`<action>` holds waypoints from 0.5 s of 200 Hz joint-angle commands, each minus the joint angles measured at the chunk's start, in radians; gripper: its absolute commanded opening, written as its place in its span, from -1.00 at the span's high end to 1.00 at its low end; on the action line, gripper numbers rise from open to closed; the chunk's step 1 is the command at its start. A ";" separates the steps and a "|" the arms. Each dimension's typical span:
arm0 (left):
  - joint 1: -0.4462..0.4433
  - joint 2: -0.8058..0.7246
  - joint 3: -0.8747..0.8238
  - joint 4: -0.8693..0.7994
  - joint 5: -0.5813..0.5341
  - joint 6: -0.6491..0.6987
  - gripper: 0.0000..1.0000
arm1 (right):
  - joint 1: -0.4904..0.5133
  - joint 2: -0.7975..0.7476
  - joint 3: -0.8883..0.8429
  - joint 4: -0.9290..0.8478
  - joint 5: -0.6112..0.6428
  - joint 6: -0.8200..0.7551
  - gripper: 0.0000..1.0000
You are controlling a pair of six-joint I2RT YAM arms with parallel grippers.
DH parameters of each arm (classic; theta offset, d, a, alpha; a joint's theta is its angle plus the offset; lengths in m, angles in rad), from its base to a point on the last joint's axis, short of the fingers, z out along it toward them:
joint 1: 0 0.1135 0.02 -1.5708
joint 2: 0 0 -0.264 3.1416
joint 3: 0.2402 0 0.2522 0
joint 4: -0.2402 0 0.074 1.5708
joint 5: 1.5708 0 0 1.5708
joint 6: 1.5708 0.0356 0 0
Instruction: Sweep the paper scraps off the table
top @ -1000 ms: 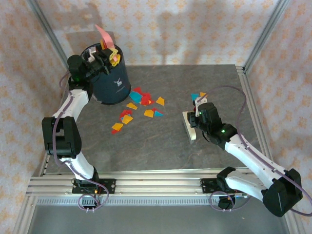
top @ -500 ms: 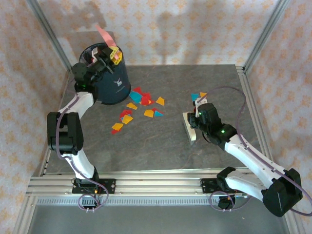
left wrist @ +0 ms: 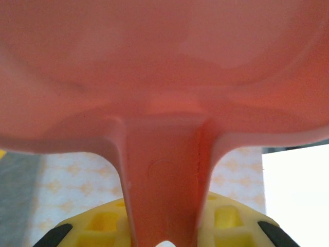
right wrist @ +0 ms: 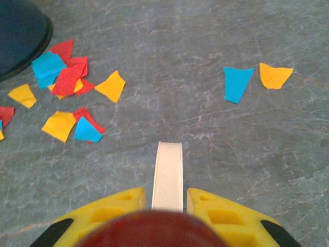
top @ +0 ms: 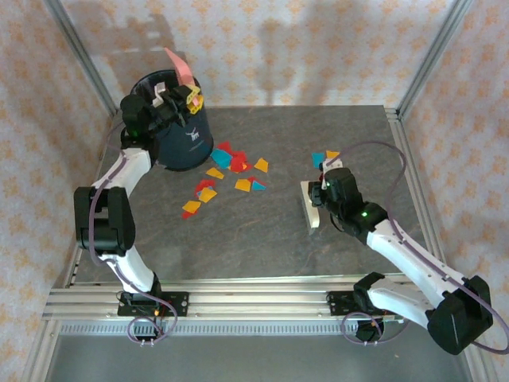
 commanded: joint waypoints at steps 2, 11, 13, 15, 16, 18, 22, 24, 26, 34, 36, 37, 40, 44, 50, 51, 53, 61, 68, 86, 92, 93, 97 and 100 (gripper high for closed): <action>0.000 -0.098 0.095 -0.405 0.053 0.402 1.00 | -0.054 -0.032 0.005 0.075 -0.010 0.045 1.00; 0.000 -0.112 0.130 -0.562 0.040 0.530 1.00 | -0.079 -0.037 0.005 0.085 -0.027 0.050 1.00; 0.000 -0.116 0.139 -0.599 0.037 0.555 1.00 | -0.084 -0.037 0.005 0.087 -0.030 0.051 1.00; 0.000 -0.119 0.148 -0.634 0.031 0.587 1.00 | -0.088 -0.038 0.005 0.090 -0.034 0.052 1.00; 0.000 -0.120 0.153 -0.642 0.030 0.603 1.00 | -0.092 -0.038 0.005 0.091 -0.034 0.053 1.00; 0.000 -0.122 0.157 -0.684 0.024 0.632 1.00 | -0.096 -0.039 0.005 0.092 -0.037 0.054 1.00; 0.000 -0.126 0.182 -0.754 0.013 0.690 1.00 | -0.104 -0.040 0.005 0.096 -0.041 0.056 1.00; 0.000 -0.128 0.191 -0.787 0.007 0.717 1.00 | -0.108 -0.040 0.004 0.099 -0.043 0.056 1.00; 0.001 -0.130 0.200 -0.819 0.001 0.744 1.00 | -0.112 -0.041 0.003 0.100 -0.045 0.057 1.00; 0.001 -0.137 0.238 -0.946 -0.029 0.849 1.00 | -0.128 -0.042 0.003 0.107 -0.051 0.058 1.00; 0.000 -0.138 0.250 -0.979 -0.036 0.874 1.00 | -0.132 -0.042 0.003 0.109 -0.053 0.059 1.00; 0.001 -0.138 0.254 -0.986 -0.039 0.886 1.00 | -0.134 -0.042 0.003 0.109 -0.053 0.059 1.00; 0.001 -0.140 0.270 -1.038 -0.052 0.923 1.00 | -0.139 -0.042 0.003 0.111 -0.056 0.059 1.00; 0.001 -0.141 0.289 -1.094 -0.066 0.971 1.00 | -0.144 -0.040 0.006 0.114 -0.054 0.058 1.00; -0.001 -0.144 0.316 -1.172 -0.095 1.037 1.00 | -0.153 -0.039 0.008 0.115 -0.047 0.059 1.00; -0.001 -0.144 0.320 -1.185 -0.100 1.048 1.00 | -0.154 -0.039 0.009 0.115 -0.045 0.059 1.00; -0.001 -0.144 0.329 -1.211 -0.110 1.070 1.00 | -0.157 -0.038 0.009 0.115 -0.043 0.059 1.00; -0.003 -0.146 0.364 -1.309 -0.152 1.149 1.00 | -0.168 -0.034 0.015 0.111 -0.023 0.059 1.00; -0.004 -0.148 0.389 -1.383 -0.186 1.231 1.00 | -0.175 -0.030 0.022 0.106 0.004 0.059 1.00; -0.015 -0.154 0.443 -1.544 -0.281 1.383 1.00 | -0.192 -0.014 0.043 0.091 0.084 0.036 1.00; -0.020 -0.158 0.453 -1.589 -0.314 1.423 1.00 | -0.196 -0.006 0.055 0.084 0.112 0.027 1.00; -0.021 -0.159 0.455 -1.595 -0.319 1.429 1.00 | -0.197 -0.005 0.056 0.082 0.118 0.025 1.00; -0.024 -0.163 0.458 -1.618 -0.338 1.454 1.00 | -0.200 0.001 0.064 0.076 0.135 0.017 1.00; -0.026 -0.166 0.459 -1.634 -0.352 1.470 1.00 | -0.202 0.005 0.069 0.073 0.148 0.010 1.00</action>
